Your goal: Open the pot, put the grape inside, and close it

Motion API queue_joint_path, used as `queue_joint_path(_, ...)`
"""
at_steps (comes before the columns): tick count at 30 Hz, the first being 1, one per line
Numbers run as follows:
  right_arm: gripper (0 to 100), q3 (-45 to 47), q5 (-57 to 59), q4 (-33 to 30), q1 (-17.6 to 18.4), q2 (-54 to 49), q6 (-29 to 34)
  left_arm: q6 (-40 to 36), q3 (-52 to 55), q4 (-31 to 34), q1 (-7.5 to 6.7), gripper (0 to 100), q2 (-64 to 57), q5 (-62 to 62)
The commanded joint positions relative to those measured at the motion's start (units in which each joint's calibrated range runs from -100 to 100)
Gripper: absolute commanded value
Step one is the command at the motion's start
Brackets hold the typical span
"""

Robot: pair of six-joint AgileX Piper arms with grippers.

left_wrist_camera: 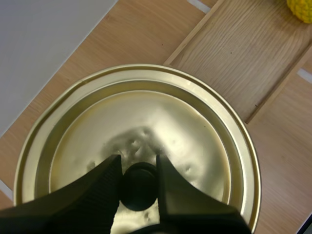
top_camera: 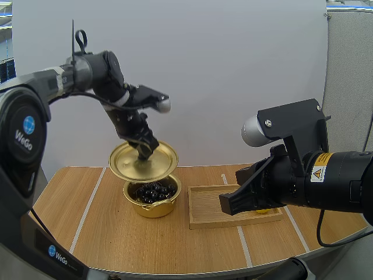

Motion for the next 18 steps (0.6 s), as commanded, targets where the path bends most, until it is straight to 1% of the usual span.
queue_joint_path(1, 0, 0.2, -0.5, -0.2, -0.2, -0.4, -0.8, 0.6, 0.7, -1.5, -0.15, 0, 2.3, -5.6)
queue_joint_path(8, 0, 0.2, -0.5, -0.2, -0.5, -0.4, -1.0, 4.6, 0.7, -6.2, -0.15, 0, 8.1, -7.3)
queue_joint_path(14, 0, 0.2, -0.5, -0.2, -0.5, -0.4, -1.0, 5.9, 0.7, -6.3, -0.15, 0, 13.0, -10.8)
queue_joint_path(18, 0, 0.2, -0.5, -0.2, -0.5, -0.4, -1.0, 6.1, 0.7, -6.2, -0.15, 0, 14.2, -13.6)
